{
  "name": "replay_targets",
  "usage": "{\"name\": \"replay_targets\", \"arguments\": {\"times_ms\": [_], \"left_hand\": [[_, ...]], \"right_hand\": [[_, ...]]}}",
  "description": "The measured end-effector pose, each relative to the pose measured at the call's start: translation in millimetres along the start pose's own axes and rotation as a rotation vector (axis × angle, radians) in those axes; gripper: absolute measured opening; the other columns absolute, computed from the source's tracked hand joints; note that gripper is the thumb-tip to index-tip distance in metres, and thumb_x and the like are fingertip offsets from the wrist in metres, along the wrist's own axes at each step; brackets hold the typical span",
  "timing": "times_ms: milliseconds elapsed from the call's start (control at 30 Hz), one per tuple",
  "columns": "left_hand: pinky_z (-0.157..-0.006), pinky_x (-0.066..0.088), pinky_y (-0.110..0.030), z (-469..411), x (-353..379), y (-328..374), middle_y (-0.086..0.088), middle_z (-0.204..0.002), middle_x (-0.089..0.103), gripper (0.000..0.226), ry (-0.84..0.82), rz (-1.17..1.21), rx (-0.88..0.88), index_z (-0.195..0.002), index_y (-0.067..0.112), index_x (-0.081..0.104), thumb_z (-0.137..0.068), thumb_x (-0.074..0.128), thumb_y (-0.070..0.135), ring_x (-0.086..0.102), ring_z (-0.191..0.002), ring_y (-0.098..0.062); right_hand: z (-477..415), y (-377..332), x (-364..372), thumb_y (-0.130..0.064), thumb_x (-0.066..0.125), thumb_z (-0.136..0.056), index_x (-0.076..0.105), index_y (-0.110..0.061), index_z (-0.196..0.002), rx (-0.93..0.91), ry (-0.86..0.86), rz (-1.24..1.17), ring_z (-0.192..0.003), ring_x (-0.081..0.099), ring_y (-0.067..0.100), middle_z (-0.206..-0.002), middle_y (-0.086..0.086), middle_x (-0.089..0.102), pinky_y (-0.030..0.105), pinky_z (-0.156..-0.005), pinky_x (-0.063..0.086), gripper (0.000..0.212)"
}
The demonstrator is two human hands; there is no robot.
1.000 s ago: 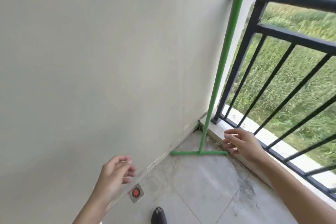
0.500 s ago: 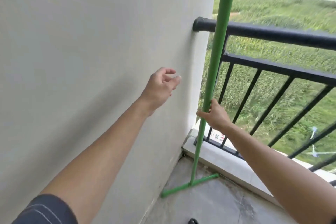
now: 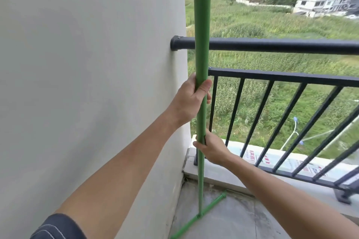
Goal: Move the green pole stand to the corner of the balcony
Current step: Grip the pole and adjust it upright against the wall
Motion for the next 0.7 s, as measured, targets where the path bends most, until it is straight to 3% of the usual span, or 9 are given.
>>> {"name": "replay_targets", "arguments": {"times_ms": [67,167,267,367,433,533,633,700], "left_hand": [[-0.081,0.055,-0.044,19.6,-0.5,3.4,-0.015,-0.081,0.060,0.018,0.002,-0.004,0.020,-0.096,0.019,0.047,-0.096,0.044,0.037,0.062,-0.075,-0.024],[-0.080,0.055,-0.052,49.6,-1.5,7.8,-0.014,-0.079,0.060,0.022,0.002,0.007,0.045,-0.094,0.018,0.048,-0.094,0.046,0.040,0.063,-0.073,-0.025],[-0.077,0.056,-0.047,78.7,-0.7,16.0,-0.019,-0.079,0.060,0.032,0.014,-0.005,0.069,-0.100,0.007,0.048,-0.095,0.047,0.038,0.064,-0.073,-0.027],[-0.074,0.056,-0.039,107.2,4.9,24.1,-0.025,-0.084,0.063,0.033,0.014,-0.020,0.090,-0.102,0.006,0.049,-0.095,0.047,0.037,0.065,-0.075,-0.029],[-0.074,0.055,-0.044,124.1,9.8,29.9,-0.026,-0.083,0.063,0.032,0.013,-0.019,0.094,-0.102,0.006,0.050,-0.095,0.047,0.037,0.065,-0.075,-0.034],[-0.073,0.053,-0.051,142.4,15.3,39.1,-0.027,-0.083,0.063,0.034,0.003,-0.016,0.093,-0.102,0.004,0.049,-0.095,0.047,0.037,0.063,-0.077,-0.041],[-0.073,0.054,-0.050,154.6,21.4,43.9,-0.023,-0.083,0.063,0.035,-0.013,-0.041,0.093,-0.103,0.003,0.049,-0.095,0.047,0.037,0.065,-0.077,-0.037],[-0.075,0.055,-0.049,160.1,25.5,43.5,-0.020,-0.081,0.064,0.033,-0.022,-0.056,0.096,-0.102,0.005,0.050,-0.095,0.047,0.037,0.066,-0.077,-0.033]], "right_hand": [[19.5,-2.5,9.1,-0.030,0.059,-0.092,0.046,-0.022,-0.087,0.006,-0.004,-0.010,-0.062,0.051,0.011,-0.073,-0.007,0.053,0.028,-0.058,0.041,0.016],[50.3,-7.6,22.3,-0.030,0.060,-0.091,0.050,-0.021,-0.089,0.005,-0.019,-0.014,-0.067,0.054,0.011,-0.077,-0.007,0.057,0.028,-0.061,0.041,0.013],[79.8,-10.6,31.2,-0.030,0.061,-0.090,0.055,-0.017,-0.093,0.015,-0.010,-0.035,-0.072,0.057,0.013,-0.082,-0.004,0.061,0.029,-0.064,0.044,0.014],[108.9,-9.5,36.7,-0.027,0.061,-0.090,0.052,-0.024,-0.084,0.027,0.002,-0.040,-0.073,0.057,0.012,-0.078,-0.008,0.060,0.029,-0.067,0.046,0.010],[125.3,-7.4,38.3,-0.027,0.060,-0.090,0.049,-0.029,-0.080,0.022,-0.007,-0.032,-0.076,0.059,0.015,-0.078,-0.008,0.061,0.032,-0.072,0.048,0.015],[144.9,-2.5,38.0,-0.031,0.061,-0.089,0.051,-0.027,-0.084,0.014,-0.026,0.007,-0.080,0.062,0.018,-0.081,-0.006,0.063,0.033,-0.072,0.049,0.012],[161.5,4.7,37.0,-0.034,0.061,-0.090,0.053,-0.023,-0.091,-0.013,-0.062,0.030,-0.076,0.058,0.012,-0.082,-0.008,0.061,0.028,-0.065,0.045,0.014],[170.3,6.5,37.1,-0.034,0.060,-0.091,0.053,-0.021,-0.096,-0.036,-0.072,0.061,-0.080,0.060,0.017,-0.087,-0.004,0.064,0.032,-0.068,0.047,0.016]]}}
Point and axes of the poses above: each hand's wrist, its own z-axis away from the middle knuckle, its own x-axis out of the palm, y = z × x, the point moved 2 cm from there along -z, towards the middle knuckle
